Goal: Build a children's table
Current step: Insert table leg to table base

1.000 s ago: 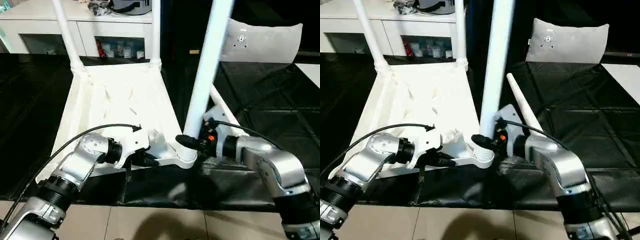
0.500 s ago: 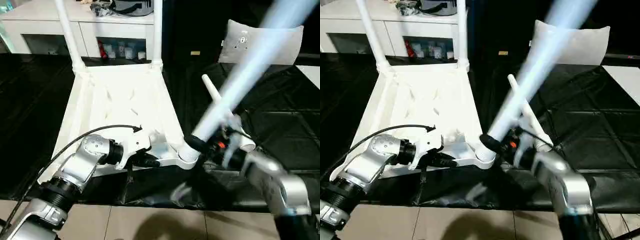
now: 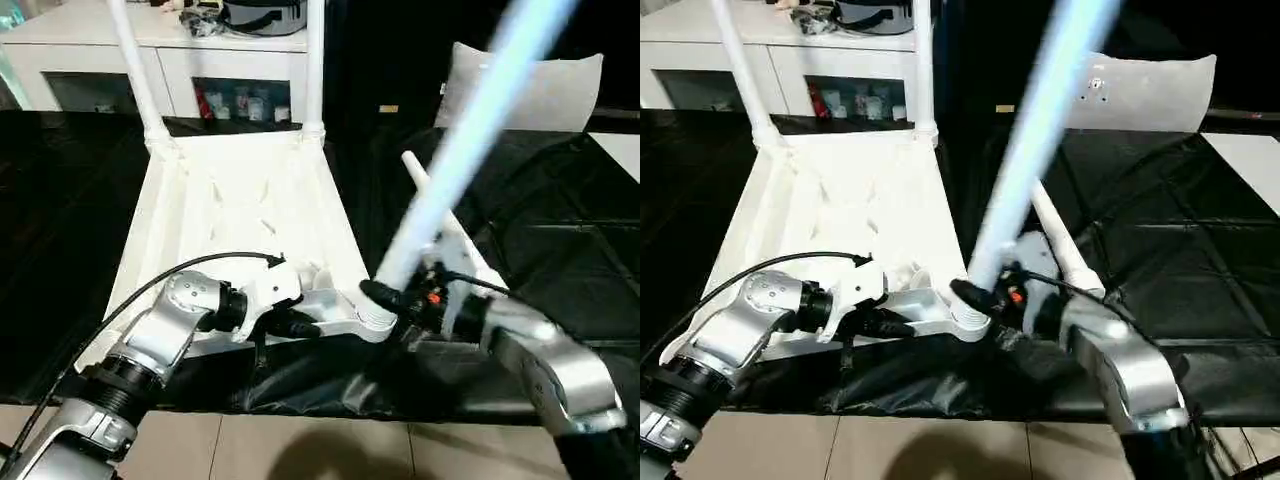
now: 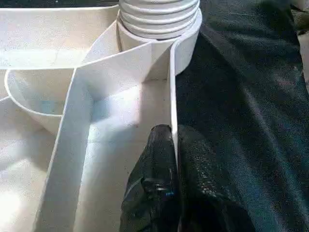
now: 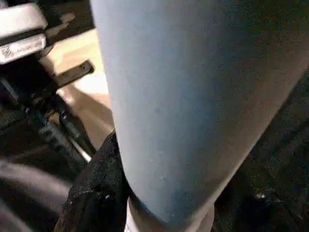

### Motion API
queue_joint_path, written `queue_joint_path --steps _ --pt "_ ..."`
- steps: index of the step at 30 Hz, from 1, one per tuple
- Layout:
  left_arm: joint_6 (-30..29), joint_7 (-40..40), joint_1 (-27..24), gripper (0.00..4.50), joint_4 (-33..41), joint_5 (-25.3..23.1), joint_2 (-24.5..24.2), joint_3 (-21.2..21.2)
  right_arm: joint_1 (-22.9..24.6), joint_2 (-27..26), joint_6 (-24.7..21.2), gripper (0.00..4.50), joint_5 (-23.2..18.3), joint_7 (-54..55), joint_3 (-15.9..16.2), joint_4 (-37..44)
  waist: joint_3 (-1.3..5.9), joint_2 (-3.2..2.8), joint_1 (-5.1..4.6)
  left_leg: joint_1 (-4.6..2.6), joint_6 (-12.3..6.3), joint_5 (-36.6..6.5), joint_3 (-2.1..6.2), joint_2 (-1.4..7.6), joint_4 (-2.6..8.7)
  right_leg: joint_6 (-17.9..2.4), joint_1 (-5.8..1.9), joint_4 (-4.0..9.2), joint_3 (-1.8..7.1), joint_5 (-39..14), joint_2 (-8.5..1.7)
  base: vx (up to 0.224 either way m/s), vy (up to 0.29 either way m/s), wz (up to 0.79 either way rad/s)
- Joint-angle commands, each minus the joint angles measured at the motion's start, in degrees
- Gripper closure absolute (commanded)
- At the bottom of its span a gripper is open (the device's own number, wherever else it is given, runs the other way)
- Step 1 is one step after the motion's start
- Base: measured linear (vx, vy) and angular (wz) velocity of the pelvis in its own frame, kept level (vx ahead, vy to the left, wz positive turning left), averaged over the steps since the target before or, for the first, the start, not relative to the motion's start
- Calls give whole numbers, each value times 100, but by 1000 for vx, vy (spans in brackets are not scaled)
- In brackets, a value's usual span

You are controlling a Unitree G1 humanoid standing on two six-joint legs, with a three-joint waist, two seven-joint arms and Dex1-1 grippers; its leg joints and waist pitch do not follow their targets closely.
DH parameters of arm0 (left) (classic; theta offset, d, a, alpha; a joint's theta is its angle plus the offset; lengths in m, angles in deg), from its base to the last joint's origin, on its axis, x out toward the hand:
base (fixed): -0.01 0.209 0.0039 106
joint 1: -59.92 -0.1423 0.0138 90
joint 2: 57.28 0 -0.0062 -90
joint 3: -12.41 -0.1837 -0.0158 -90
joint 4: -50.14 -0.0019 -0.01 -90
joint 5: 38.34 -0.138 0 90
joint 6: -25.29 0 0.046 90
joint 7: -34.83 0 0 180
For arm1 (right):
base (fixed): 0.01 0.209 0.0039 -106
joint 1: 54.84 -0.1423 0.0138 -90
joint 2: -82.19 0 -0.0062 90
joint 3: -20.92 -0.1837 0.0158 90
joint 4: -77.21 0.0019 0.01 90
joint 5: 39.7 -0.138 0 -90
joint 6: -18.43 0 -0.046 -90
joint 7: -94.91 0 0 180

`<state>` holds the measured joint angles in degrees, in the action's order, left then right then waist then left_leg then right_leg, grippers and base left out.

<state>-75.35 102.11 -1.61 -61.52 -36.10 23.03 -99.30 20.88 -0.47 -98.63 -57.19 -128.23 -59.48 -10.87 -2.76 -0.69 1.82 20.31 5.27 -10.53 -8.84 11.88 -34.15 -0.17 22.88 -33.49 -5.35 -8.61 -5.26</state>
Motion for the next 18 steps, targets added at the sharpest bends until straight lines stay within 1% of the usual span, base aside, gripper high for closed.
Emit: queue_joint_path --steps 1,2,3,4,5,6,8,9,10,12,13,14,15,16,18 --pt "153 176 206 450 106 -3 -46 -8 251 130 -272 261 287 -181 423 -525 248 -6 -52 -25 -99 -2190 -18 37 465 -560 -198 554 203 -3065 -225 0 0 0" --pt "166 230 257 450 97 -24 -91 -22 211 184 -263 261 316 -306 528 -555 213 18 -57 -17 -109 -2202 -15 40 478 -540 -181 565 203 -3098 -223 0 0 0" --pt "168 241 265 450 97 -28 -100 -25 205 195 -262 261 318 -324 546 -556 222 3 -59 -28 -108 -2210 -8 42 481 -529 -187 561 202 -3100 -218 0 0 0" --pt "190 275 311 450 58 -44 -122 -28 177 220 -271 261 325 -393 604 -568 203 -2 -59 -27 -113 -2222 -6 48 492 -538 -179 565 207 -3061 -216 0 0 0" --pt "204 290 335 450 30 -52 -130 -28 163 229 -277 261 328 -427 628 -574 203 -2 -59 -27 -113 -2222 -6 48 492 -538 -179 565 207 -3061 -216 0 0 0" --pt "208 313 368 450 20 -59 -144 -30 161 245 -294 261 323 -473 655 -561 178 23 -57 -22 -131 -2186 -9 50 510 -567 -180 559 215 -2941 -209 0 0 0" --pt "247 372 456 450 -58 -72 -161 -33 135 281 -317 261 315 -599 725 -576 180 23 -52 -24 -138 -2146 -12 58 519 -619 -186 551 225 -2818 -212 0 0 0" --pt "265 394 487 450 -87 -78 -168 -36 132 296 -329 261 310 -645 751 -572 126 56 -62 -12 -149 -2175 -16 56 533 -612 -162 565 227 -2840 -206 0 0 0" --pt "279 419 513 450 -103 -84 -176 -40 132 319 -332 261 304 -702 780 -567 123 45 -58 -27 -140 -2222 -9 62 540 -618 -167 557 232 -2865 -213 0 0 0" --pt "357 496 623 450 -227 -110 -194 -48 66 325 -333 261 320 -826 859 -631 82 35 -64 -32 -128 -2305 -1 64 556 -622 -151 570 233 -2885 -212 0 0 0" --pt "372 517 648 450 -248 -116 -201 -52 49 326 -336 261 322 -853 876 -644 72 50 -77 -26 -121 -2341 2 62 559 -632 -160 566 233 -2872 -212 0 0 0" --pt "384 539 700 450 -295 -113 -206 -52 3 283 -393 261 257 -877 858 -670 45 45 -78 -15 -120 -2351 5 58 569 -630 -157 568 234 -2891 -214 0 0 0" --pt "386 550 746 450 -335 -104 -202 -45 -42 244 -444 261 202 -888 836 -693 46 48 -77 -25 -112 -2363 3 62 569 -632 -154 573 237 -2911 -216 0 0 0" --pt "386 557 793 450 -378 -99 -198 -32 -94 223 -475 261 187 -914 841 -716 12 46 -79 -25 -106 -2380 8 58 578 -634 -151 583 236 -2986 -224 0 0 0" --pt "394 559 843 450 -433 -100 -197 -13 -159 200 -496 261 193 -944 858 -749 3 56 -83 -37 -93 -2428 12 57 577 -618 -149 590 231 -3085 -228 0 0 0"
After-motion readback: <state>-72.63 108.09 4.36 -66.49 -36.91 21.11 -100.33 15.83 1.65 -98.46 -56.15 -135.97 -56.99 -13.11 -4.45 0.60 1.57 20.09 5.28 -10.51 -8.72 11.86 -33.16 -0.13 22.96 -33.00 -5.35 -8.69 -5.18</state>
